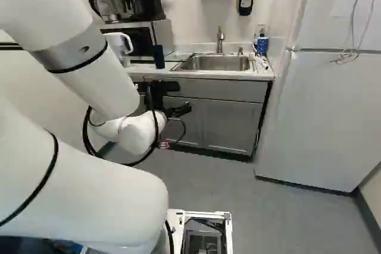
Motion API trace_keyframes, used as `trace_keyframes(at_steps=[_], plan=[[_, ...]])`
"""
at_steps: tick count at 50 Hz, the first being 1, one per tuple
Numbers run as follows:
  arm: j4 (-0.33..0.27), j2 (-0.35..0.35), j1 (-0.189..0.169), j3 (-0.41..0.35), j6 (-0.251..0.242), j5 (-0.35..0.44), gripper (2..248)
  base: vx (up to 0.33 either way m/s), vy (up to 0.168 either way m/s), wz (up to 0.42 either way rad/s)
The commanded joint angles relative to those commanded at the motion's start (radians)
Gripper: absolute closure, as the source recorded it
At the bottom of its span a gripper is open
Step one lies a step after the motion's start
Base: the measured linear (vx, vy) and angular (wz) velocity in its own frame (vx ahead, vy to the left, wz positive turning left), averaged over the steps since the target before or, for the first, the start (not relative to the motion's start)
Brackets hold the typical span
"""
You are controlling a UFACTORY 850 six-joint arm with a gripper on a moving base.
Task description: Rinse the cup and place it in the tray
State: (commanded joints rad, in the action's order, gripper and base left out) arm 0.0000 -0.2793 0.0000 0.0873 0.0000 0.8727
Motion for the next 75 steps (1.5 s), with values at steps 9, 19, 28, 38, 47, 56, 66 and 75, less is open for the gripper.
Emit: trace_keyframes(at_steps=[9, 19, 28, 38, 47, 56, 66, 75], plan=[[0.000, 0.012, -0.004, 0.016, 0.000, 0.000, 3, 0.000, 0.000, 0.000], [0.000, 0.040, -0.017, 0.063, 0.000, 0.000, 3, 0.000, 0.000, 0.000], [0.000, 0.065, -0.030, 0.108, 0.000, 0.000, 3, 0.000, 0.000, 0.000], [0.000, 0.085, -0.043, 0.152, 0.000, 0.000, 3, 0.000, 0.000, 0.000], [0.000, 0.086, -0.053, 0.175, 0.000, -0.003, 3, 0.000, 0.000, 0.000], [0.000, 0.087, -0.062, 0.198, 0.000, -0.015, 3, 0.000, 0.000, 0.000], [0.000, 0.094, -0.072, 0.229, 0.000, -0.037, 3, 0.000, 0.000, 0.000], [0.000, 0.101, -0.082, 0.257, 0.000, -0.063, 3, 0.000, 0.000, 0.000]])
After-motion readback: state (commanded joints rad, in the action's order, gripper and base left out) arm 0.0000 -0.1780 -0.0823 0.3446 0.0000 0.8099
